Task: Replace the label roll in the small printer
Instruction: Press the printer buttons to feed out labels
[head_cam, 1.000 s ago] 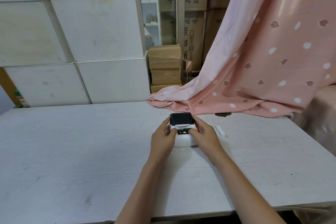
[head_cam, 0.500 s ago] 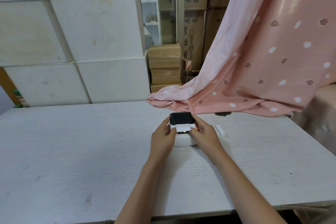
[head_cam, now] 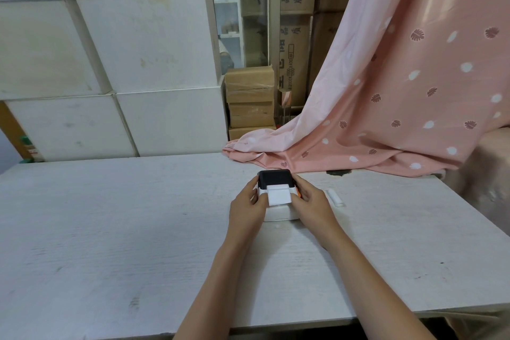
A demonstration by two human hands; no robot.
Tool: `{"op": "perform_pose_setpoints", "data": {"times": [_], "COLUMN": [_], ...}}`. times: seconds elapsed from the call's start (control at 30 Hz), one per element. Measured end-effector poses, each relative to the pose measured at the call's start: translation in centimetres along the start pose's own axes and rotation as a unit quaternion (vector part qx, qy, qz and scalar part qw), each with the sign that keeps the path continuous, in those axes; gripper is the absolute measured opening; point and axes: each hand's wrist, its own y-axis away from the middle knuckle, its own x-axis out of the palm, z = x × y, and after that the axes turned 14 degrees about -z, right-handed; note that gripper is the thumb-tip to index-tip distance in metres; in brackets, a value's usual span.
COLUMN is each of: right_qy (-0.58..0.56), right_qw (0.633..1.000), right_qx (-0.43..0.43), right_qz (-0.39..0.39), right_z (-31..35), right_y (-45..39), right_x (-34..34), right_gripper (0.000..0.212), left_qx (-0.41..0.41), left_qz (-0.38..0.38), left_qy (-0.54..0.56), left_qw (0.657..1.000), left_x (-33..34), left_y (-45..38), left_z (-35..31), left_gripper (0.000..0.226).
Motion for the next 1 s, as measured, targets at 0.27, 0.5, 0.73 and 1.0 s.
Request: {"op": "perform_pose_setpoints", "data": {"times": [0.27, 0.5, 0.73, 1.0], "right_qy": [-0.021, -0.015, -0.025, -0.004], "right_qw": [1.000, 1.000, 1.000, 1.000], "right_qx": [0.004, -0.006, 0.006, -0.004], "right_qz": [-0.004, -0.009, 0.000, -0.004], "right_z": [0.4, 0.1, 0.6, -0.4], "right_y": [0.3, 0.0, 0.2, -0.2], "right_x": [0.0, 0.3, 0.3, 0.3], "right_gripper": [0.046, 0.045, 0.040, 0.049], "left_qx": [0.012, 0.013, 0.010, 0.011], "left_qz": [-0.011, -0.005, -0.002, -0.002], "left_qy": [-0.002, -0.018, -0.015, -0.014], "left_qw": [1.000, 1.000, 1.000, 1.000], "left_x": [0.1, -0.1, -0.1, -0.1], "left_y": [-0.2, 0.0, 0.0, 0.0], "left_z": [0.2, -0.2, -0.3, -0.2], "left_gripper": [0.046, 0.045, 0.044, 0.043]}}
